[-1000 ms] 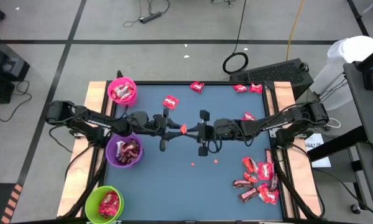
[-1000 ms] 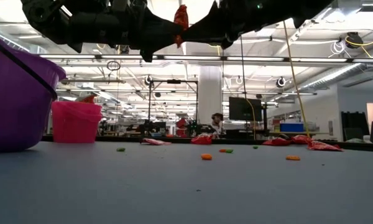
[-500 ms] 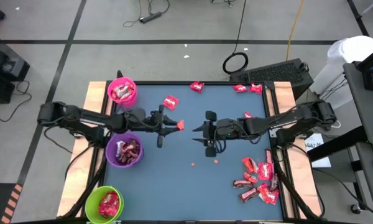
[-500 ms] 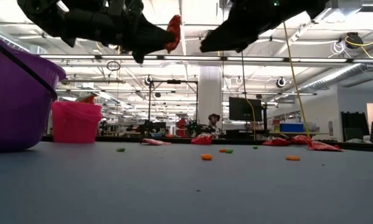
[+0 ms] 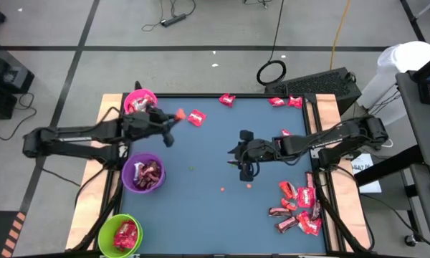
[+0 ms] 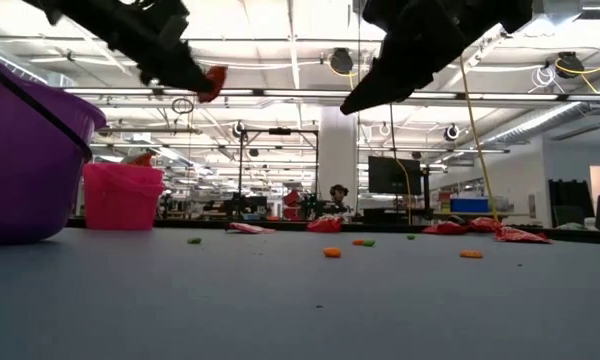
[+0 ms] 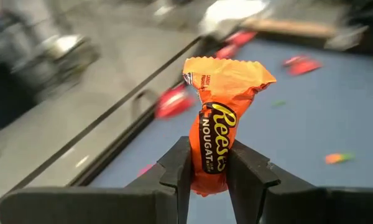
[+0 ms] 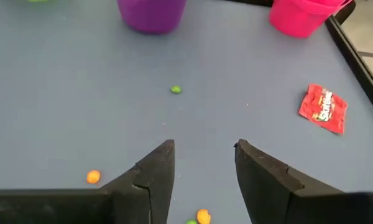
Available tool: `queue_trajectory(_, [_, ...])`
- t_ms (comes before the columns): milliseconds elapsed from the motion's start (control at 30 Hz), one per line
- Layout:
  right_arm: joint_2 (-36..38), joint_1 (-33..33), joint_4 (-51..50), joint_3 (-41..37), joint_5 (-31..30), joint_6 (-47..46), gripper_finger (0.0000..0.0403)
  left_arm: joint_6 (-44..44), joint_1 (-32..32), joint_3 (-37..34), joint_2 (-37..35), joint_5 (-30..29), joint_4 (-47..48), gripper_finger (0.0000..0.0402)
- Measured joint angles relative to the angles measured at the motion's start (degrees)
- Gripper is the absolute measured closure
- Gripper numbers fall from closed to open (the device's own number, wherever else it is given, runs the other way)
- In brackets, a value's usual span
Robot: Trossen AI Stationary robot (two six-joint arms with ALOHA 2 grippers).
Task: Organize candy in baskets
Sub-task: Put the orange chocolate into the pink bucket
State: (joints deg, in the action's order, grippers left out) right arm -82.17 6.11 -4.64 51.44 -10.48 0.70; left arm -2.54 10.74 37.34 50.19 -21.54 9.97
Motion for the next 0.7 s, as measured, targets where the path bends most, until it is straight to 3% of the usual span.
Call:
queue_trajectory(200, [-2.8,0.0,0.0,0.0,0.0,1.0,0.0245,-3.2,6.9,5.3,-1.8,-7.8,17.2,0.0313])
queue_trajectory(333, [-4.2,0.0,-0.1,0.0,-0.1,1.7,0.0245,-4.7,13.5,6.6,-1.9,-11.4,22.7,0.0313])
queue_trajectory(700, [-4.8,0.0,-0.3,0.0,0.0,3.2,0.0245,-4.3,32.8,6.7,3.1,-8.4,26.8,0.0313])
